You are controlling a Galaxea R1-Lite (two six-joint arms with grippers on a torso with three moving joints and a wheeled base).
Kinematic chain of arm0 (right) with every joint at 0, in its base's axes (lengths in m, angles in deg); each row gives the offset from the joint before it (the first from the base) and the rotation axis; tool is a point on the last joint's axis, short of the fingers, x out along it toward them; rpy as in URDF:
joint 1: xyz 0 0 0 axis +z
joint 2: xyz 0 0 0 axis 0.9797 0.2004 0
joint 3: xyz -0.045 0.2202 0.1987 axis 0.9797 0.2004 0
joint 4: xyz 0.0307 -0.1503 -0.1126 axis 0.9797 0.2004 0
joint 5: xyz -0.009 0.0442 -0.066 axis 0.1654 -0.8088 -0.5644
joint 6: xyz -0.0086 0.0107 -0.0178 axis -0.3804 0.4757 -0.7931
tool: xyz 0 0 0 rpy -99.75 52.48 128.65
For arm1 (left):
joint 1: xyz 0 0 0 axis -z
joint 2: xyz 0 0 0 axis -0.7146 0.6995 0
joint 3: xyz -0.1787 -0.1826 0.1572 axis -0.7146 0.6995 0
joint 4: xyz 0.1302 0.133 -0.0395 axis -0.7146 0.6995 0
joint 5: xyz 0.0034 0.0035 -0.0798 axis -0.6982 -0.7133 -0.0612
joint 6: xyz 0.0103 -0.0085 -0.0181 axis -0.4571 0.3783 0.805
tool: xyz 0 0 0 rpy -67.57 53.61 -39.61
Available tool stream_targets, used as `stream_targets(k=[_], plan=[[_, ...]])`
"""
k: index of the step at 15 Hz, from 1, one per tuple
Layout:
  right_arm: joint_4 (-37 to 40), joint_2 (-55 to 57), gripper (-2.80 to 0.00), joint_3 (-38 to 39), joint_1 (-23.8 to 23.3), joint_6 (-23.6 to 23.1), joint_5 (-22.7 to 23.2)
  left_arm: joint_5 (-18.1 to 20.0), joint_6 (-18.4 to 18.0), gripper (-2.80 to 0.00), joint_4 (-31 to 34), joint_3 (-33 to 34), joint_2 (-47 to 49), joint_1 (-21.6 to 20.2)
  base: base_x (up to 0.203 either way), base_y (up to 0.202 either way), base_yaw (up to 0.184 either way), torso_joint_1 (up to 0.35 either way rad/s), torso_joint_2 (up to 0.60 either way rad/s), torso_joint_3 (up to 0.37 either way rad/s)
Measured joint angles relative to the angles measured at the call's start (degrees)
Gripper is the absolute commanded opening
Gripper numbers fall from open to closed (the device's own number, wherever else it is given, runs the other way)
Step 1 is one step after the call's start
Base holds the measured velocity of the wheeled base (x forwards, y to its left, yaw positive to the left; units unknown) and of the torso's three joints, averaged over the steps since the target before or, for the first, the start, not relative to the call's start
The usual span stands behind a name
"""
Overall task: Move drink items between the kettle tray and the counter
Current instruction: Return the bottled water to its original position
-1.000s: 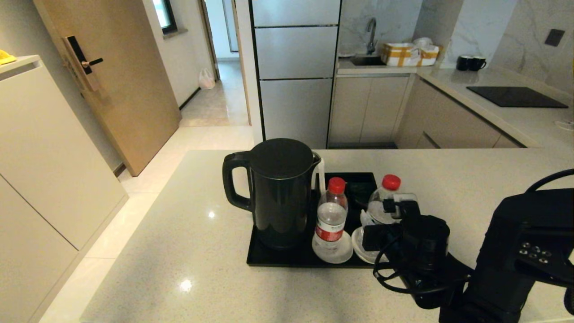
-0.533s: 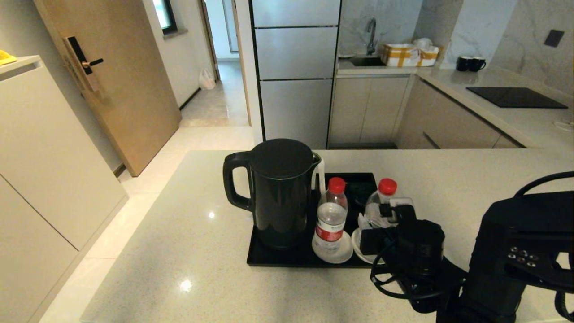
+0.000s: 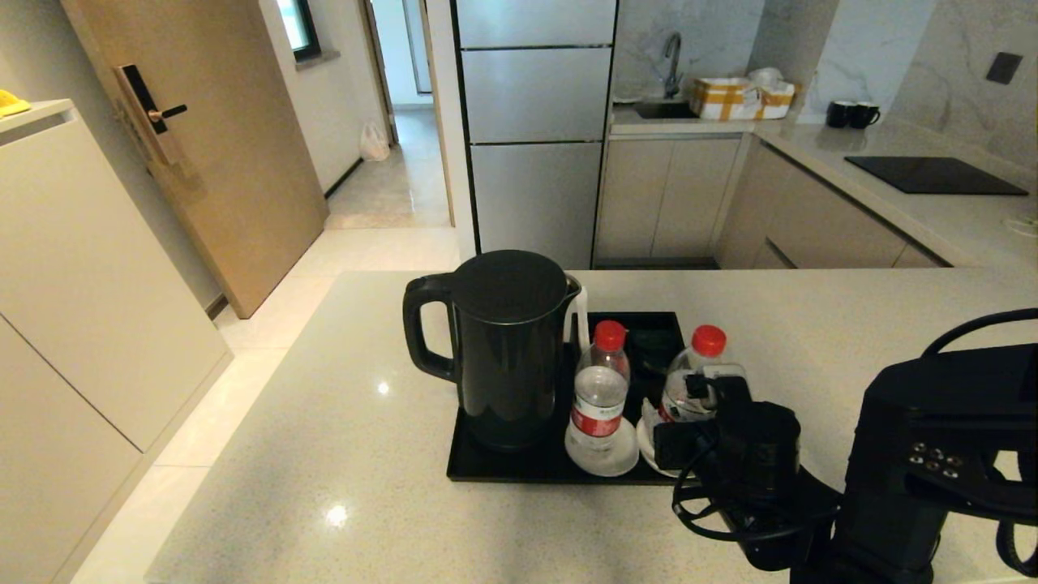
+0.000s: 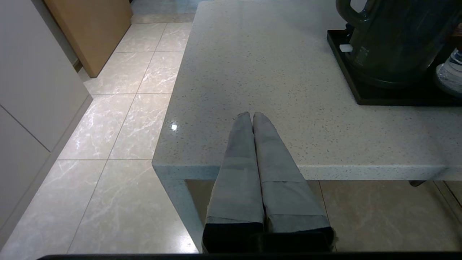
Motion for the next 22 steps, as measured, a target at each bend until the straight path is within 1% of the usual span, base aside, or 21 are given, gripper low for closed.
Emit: stream_targets(k=[4,6,13,19,22], plan=[[-0.2,-0.42,0.0,0.19,0.01,-0.04,-0.05,0.02,0.02,-2.8,0.0,0.0,0.0,-0.01,0.0,0.0,0.0,0.0,0.0,0.0],[-0.2,-1.19,0.0,0.91,-0.01,-0.12,0.3,0.01,-0.01,-2.8,-0.05,0.0,0.0,-0.45,0.0,0.0,0.0,0.0,0.0,0.0],[0.04,-5.05,0.0,3.44,0.01,-0.47,0.26,-0.02,-0.01,-2.8,-0.02,0.0,0.0,0.02,0.0,0.0,0.0,0.0,0.0,0.0],[0.44,-11.37,0.0,7.28,0.01,-1.94,0.22,0.0,0.02,-2.8,-0.02,0.0,0.0,0.0,0.0,0.0,0.0,0.0,0.0,0.0],[0.94,-16.85,0.0,9.82,-0.01,-4.04,-0.25,0.0,-0.01,-2.8,-0.03,0.0,0.0,0.0,0.0,0.0,0.0,0.0,0.0,0.0]])
